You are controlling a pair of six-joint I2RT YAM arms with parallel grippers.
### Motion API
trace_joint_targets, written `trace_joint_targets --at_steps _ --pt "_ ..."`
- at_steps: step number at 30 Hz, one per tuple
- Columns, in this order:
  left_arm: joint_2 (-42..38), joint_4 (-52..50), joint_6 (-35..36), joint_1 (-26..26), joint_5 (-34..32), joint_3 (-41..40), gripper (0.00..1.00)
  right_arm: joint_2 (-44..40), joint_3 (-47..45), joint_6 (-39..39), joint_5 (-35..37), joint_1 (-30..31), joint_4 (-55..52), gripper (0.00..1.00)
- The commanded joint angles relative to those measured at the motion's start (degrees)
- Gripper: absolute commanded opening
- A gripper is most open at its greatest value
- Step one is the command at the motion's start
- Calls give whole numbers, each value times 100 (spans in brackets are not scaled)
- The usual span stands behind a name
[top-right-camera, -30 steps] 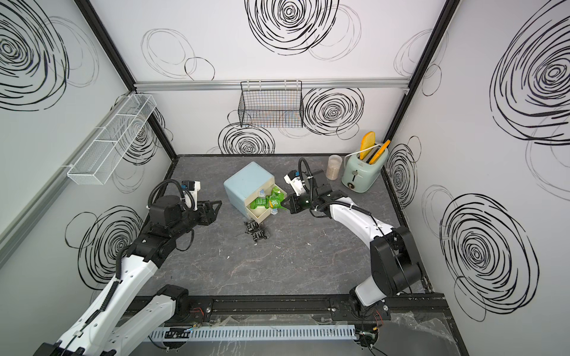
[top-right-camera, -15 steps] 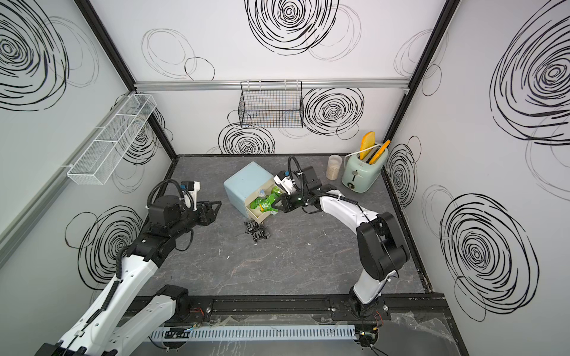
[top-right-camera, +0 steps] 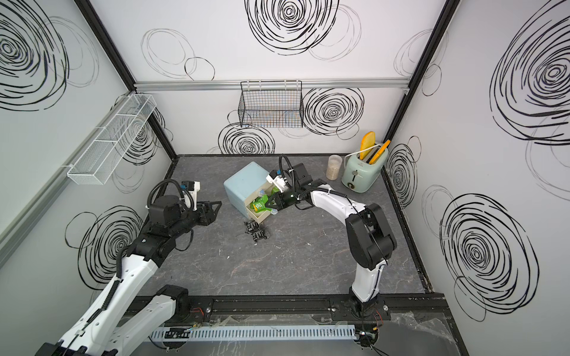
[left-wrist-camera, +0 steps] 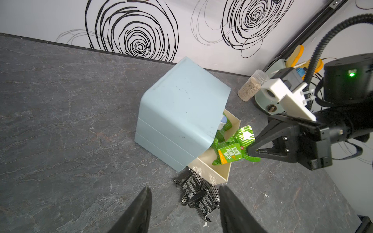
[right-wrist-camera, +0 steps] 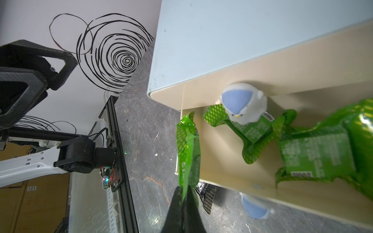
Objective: Place the cookies into the drawer by color
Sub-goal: Place the cookie in the drawer.
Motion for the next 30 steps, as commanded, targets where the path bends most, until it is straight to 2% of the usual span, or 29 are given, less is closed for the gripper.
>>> trace_joint_targets --at_steps 1,11,16,26,28,30 --pt "5 207 8 80 89 -39 58 99 178 -211 -87 36 -268 0" --pt "13 226 -5 124 139 -48 58 319 287 -148 0 38 -270 1" --pt "6 224 3 124 152 -56 58 412 394 -116 112 30 -325 8" --pt "12 235 2 133 172 -56 57 477 477 -52 275 14 -335 18" --pt "12 230 -2 133 172 -56 57 469 481 -46 319 7 -313 21" --pt "10 235 0 133 178 -56 57 469 489 -20 413 2 -278 29"
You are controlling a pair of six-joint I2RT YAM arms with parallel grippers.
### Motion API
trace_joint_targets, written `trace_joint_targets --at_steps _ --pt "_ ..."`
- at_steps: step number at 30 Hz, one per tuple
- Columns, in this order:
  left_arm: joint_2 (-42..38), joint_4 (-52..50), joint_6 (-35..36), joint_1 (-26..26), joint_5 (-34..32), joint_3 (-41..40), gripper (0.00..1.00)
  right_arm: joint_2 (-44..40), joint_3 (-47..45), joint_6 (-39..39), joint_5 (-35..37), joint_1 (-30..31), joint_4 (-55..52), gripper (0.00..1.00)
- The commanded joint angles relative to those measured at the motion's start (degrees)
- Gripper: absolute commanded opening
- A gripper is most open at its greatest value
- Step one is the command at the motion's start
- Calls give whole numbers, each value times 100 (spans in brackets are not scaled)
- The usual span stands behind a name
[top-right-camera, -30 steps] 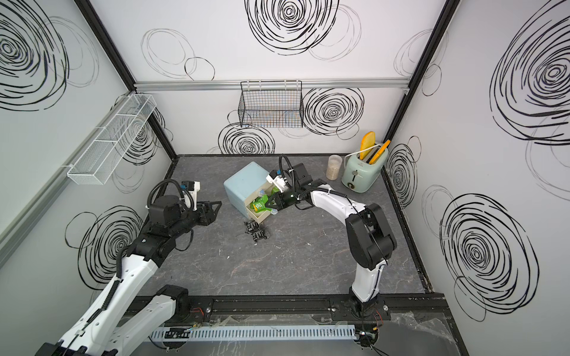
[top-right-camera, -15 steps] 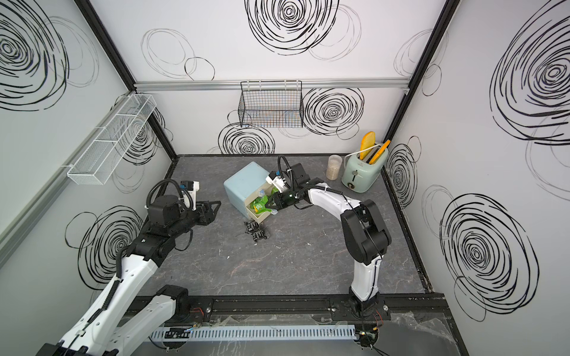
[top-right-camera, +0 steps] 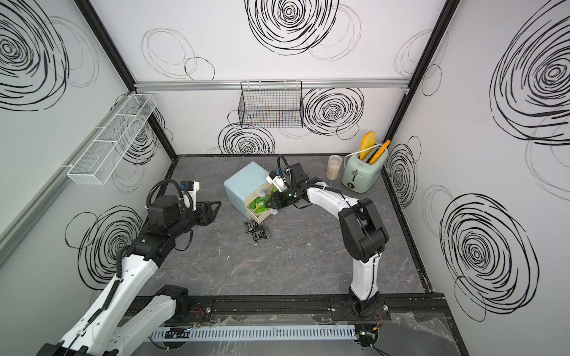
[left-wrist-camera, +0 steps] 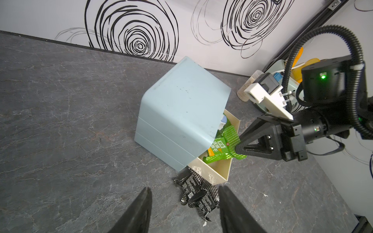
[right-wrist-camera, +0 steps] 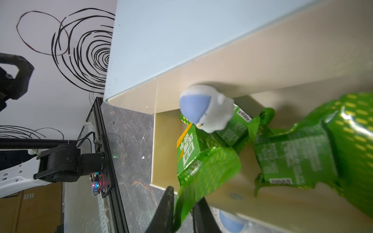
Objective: Place the cookies into the drawer by color
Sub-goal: Place the cookie in the drawer.
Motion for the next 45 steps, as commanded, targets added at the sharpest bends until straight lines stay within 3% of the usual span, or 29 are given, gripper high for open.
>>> trace_joint_targets --at_steps 1,5,17,21,29,35,45 --pt "5 233 4 63 69 -39 58 43 206 -57 162 -5 -109 32" --pt "8 233 3 71 76 -39 58 63 325 -17 633 -16 -96 44" --pt "-4 224 9 80 71 -39 58 417 638 19 985 -82 32 38" --pt "-4 222 9 80 71 -34 57 436 676 15 1151 -74 59 41" --pt "20 237 6 105 98 -40 58 -259 348 -22 1385 -92 567 55" --pt "160 407 -177 122 0 71 64 -843 -64 -3 1645 -165 757 58" --pt "1254 1401 -799 203 -175 590 78 -1679 -1338 -3 1788 -208 1120 62"
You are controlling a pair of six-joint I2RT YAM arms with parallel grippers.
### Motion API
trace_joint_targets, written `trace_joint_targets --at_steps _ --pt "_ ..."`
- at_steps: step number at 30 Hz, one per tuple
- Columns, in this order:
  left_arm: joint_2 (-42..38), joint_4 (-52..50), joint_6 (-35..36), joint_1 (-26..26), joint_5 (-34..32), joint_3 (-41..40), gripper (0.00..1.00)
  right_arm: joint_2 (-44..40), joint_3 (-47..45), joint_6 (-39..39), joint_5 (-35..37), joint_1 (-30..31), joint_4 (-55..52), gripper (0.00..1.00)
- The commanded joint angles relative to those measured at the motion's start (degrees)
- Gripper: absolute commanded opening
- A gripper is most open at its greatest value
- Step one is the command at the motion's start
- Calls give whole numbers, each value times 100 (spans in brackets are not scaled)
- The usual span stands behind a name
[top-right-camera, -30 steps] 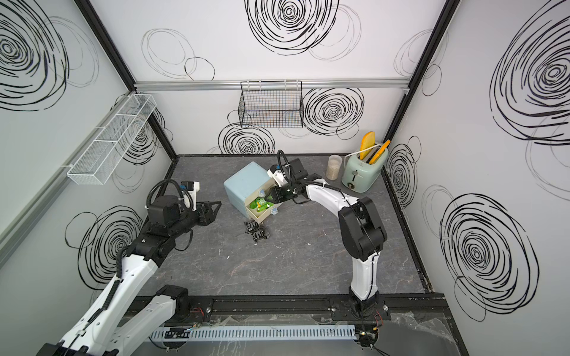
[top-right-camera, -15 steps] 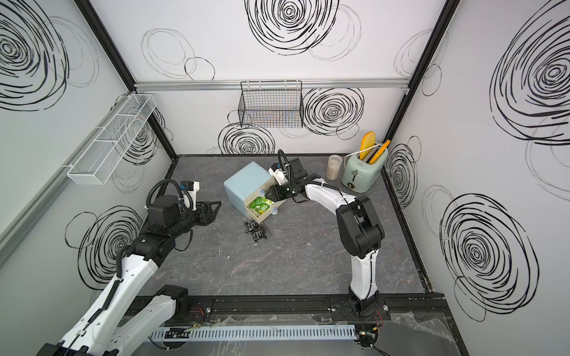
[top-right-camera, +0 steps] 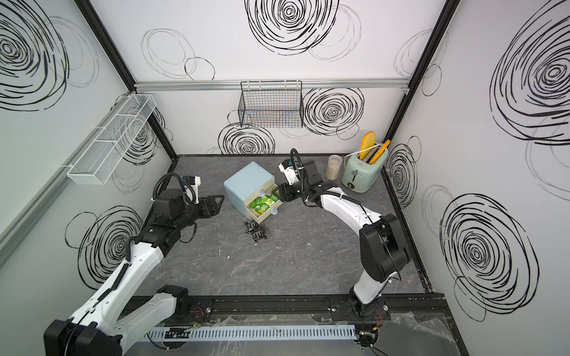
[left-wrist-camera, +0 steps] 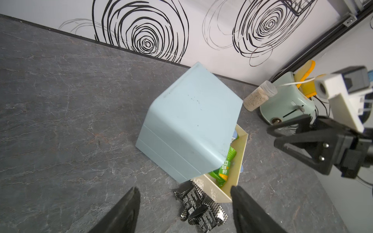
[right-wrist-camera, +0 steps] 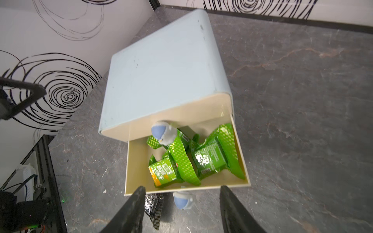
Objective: Place the cookies into the drawer by color
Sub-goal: Place the cookie in the drawer.
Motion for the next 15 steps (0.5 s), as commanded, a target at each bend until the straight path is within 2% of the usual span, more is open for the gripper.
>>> trace_joint_targets --at_steps 1,4,15 --pt "422 773 -208 104 -83 443 78 -340 -414 -47 68 -12 231 62" --pt "932 965 -156 173 -57 740 80 -588 -829 -47 33 -8 422 63" --pt "2516 990 733 325 413 1921 84 -1254 -2198 136 -8 116 1398 70"
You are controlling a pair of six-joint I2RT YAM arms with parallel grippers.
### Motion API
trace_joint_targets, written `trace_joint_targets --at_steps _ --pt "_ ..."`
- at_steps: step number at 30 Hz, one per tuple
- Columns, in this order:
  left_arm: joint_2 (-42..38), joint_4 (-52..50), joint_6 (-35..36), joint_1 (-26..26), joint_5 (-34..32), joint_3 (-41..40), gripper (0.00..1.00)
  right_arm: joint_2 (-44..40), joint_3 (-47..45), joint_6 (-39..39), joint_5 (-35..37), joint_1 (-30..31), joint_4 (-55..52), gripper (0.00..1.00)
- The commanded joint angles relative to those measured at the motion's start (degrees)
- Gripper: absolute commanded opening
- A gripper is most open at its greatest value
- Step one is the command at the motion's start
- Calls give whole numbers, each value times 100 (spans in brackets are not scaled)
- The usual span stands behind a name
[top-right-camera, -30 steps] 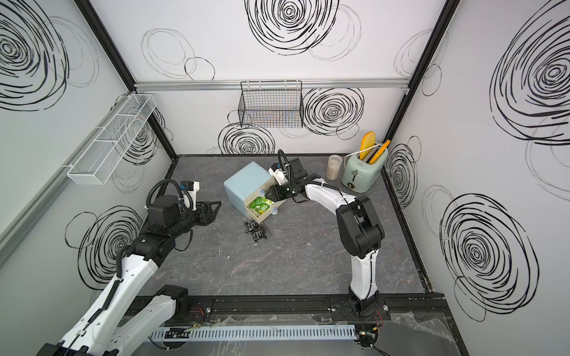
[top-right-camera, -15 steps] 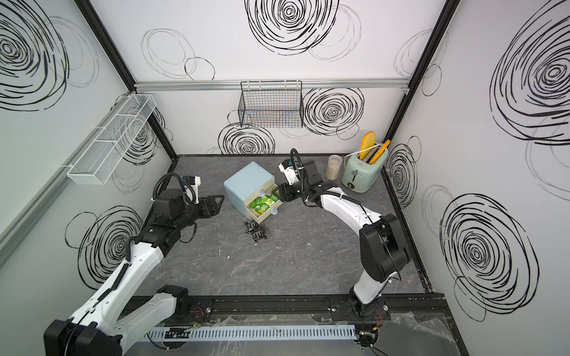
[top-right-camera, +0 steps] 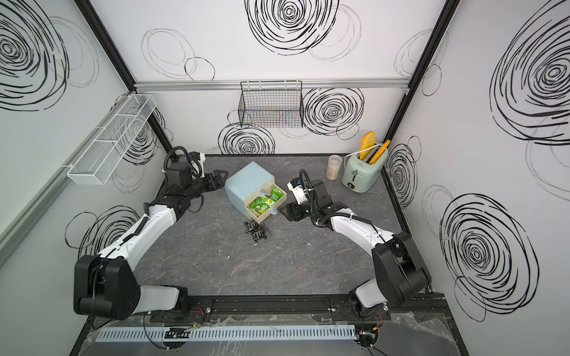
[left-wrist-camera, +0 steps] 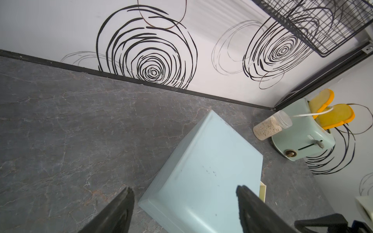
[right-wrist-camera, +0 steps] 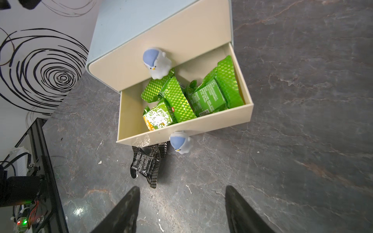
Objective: Place the cookies into the drawer by color
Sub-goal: Place the cookie in the drawer, then close the drawer in the storage box.
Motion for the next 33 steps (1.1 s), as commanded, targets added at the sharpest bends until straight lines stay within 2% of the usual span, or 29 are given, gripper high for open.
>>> trace_joint_targets --at_steps 1,8,16,24,27,33 --pt "336 169 450 43 294 410 84 -157 -315 74 -11 97 570 70" --pt "1056 22 599 27 565 832 84 -63 -691 295 198 254 1101 70" --pt "1660 -167 779 -45 894 1205 83 374 -569 375 170 401 1344 68" --pt "2011 -457 879 -220 1064 1529 73 879 -229 387 182 457 1419 65" --pt "2039 -503 858 -235 1074 1550 69 1079 -66 368 117 457 1415 59" --pt "2062 -540 857 -256 1104 1564 63 1387 254 321 63 456 1350 56"
